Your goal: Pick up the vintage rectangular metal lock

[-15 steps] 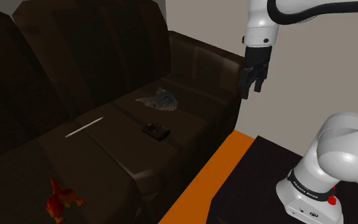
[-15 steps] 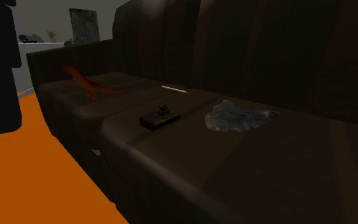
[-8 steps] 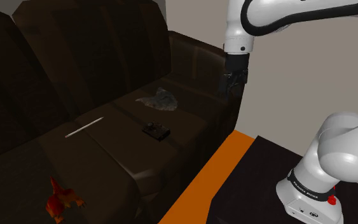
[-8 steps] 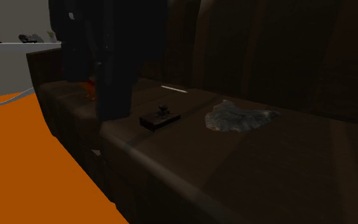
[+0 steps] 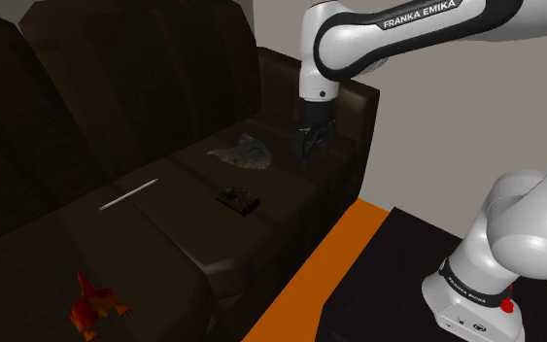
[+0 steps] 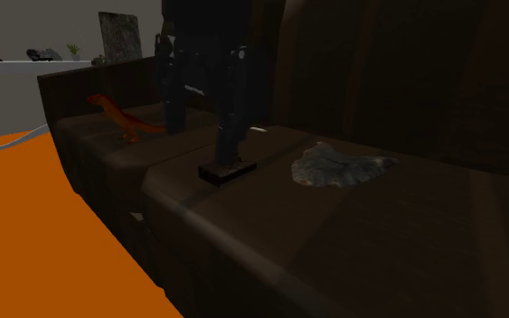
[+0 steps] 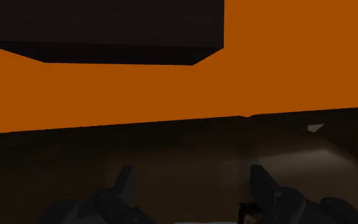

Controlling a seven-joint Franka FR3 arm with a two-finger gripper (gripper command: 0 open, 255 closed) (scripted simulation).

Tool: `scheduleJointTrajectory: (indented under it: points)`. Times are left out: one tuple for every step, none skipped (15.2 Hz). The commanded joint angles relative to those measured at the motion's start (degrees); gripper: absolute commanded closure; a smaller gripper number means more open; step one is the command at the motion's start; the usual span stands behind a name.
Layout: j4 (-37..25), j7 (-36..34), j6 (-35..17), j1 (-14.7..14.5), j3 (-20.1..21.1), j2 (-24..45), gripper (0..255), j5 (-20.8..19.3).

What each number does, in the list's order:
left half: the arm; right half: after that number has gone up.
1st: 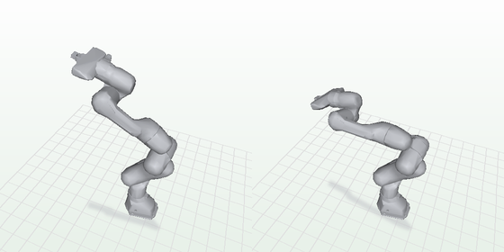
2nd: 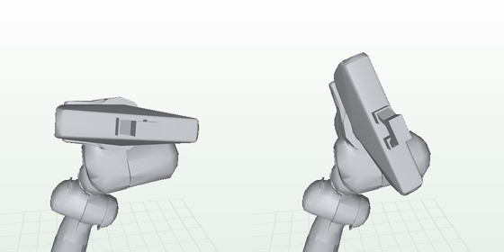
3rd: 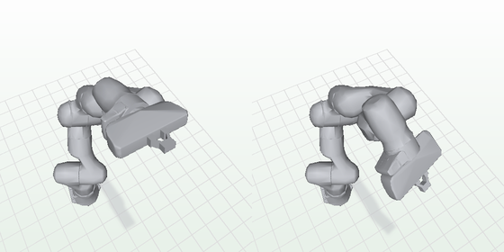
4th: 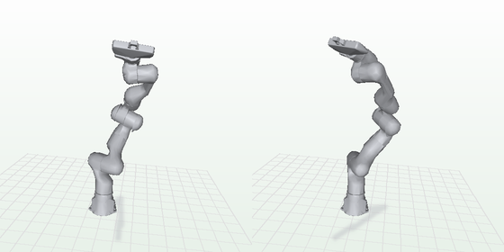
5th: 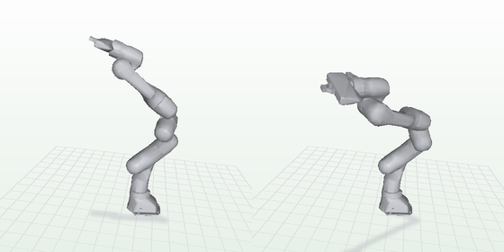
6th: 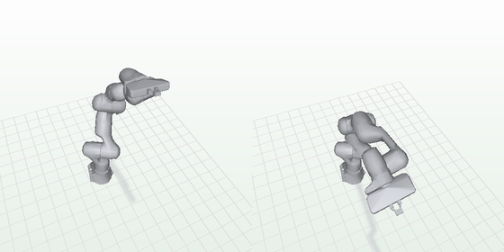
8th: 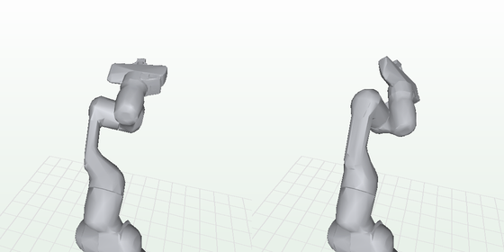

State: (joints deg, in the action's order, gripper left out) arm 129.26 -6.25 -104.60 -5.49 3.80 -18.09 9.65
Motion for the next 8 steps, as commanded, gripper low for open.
scheduleJointTrajectory:
  points:
    - [-2.78,-0.11,-2.13,-0.6,0.78,4.45,0,0.27]
    - [-4.11,-0.17,-3.03,-0.89,1.14,6.47,0,0.34]
    - [-5.5,-0.25,-3.87,-1.16,1.49,8.51,0,0.38]
    - [-6.96,-0.34,-4.65,-1.44,1.84,10.54,0,0.38]
    - [-8.48,-0.44,-5.36,-1.71,2.18,12.58,0,0.35]
    - [-10.07,-0.55,-6.01,-1.99,2.51,14.62,0,0.28]
    - [-11.73,-0.68,-6.6,-2.27,2.82,16.67,0,0.18]
    - [-13.46,-0.82,-7.12,-2.56,3.13,18.72,0,0.05]
